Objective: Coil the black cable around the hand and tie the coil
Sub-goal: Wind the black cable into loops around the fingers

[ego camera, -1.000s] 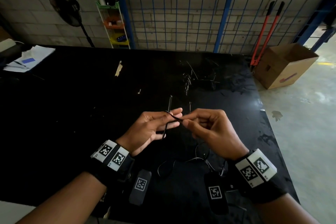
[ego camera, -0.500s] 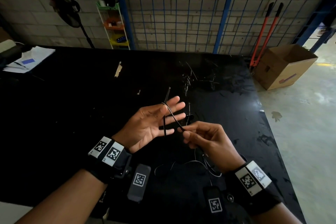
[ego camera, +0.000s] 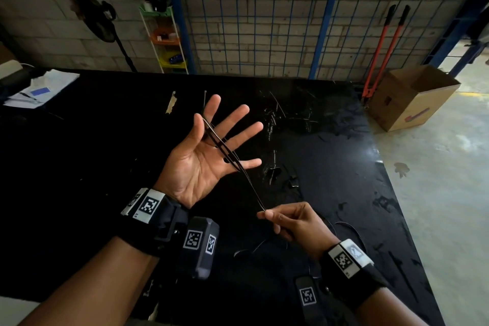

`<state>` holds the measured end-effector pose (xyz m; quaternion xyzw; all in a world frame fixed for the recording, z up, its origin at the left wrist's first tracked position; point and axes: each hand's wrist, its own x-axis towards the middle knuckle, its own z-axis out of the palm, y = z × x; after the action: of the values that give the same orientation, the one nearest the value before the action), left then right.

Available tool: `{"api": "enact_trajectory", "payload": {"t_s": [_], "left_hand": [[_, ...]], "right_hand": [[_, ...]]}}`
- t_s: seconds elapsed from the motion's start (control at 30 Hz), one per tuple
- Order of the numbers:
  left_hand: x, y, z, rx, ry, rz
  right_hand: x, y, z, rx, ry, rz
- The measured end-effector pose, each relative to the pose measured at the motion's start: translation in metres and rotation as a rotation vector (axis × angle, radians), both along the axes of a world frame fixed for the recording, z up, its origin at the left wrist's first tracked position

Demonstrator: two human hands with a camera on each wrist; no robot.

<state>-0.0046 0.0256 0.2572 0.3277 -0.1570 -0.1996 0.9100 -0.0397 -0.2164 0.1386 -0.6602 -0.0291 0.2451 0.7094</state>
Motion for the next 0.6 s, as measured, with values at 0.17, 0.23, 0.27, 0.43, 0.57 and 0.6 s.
{"api": "enact_trajectory", "payload": {"t_s": [0.17, 0.23, 0.27, 0.43, 0.57, 0.6], "left_hand": [[-0.014, -0.001, 0.003, -0.069, 0.021, -0.249], [-0.022, -0.004, -0.003, -0.005, 0.011, -0.320], [-0.025, -0.005, -0.007, 0.045, 0.017, -0.341], [-0.035, -0.005, -0.027, 0.281, 0.124, -0.330], [-0.038, -0.009, -0.036, 0.417, 0.203, -0.292], [-0.038, -0.010, -0.038, 0.437, 0.224, -0.286]], "right_hand": [[0.016, -0.005, -0.003, -0.044, 0.001, -0.143], [0.027, -0.008, 0.005, -0.048, -0.050, -0.217], [0.033, -0.010, 0.011, -0.048, -0.097, -0.251], [0.060, -0.016, 0.053, -0.125, -0.266, -0.293], [0.057, -0.004, 0.089, -0.216, -0.450, -0.176], [0.054, 0.000, 0.096, -0.222, -0.475, -0.148]]}}
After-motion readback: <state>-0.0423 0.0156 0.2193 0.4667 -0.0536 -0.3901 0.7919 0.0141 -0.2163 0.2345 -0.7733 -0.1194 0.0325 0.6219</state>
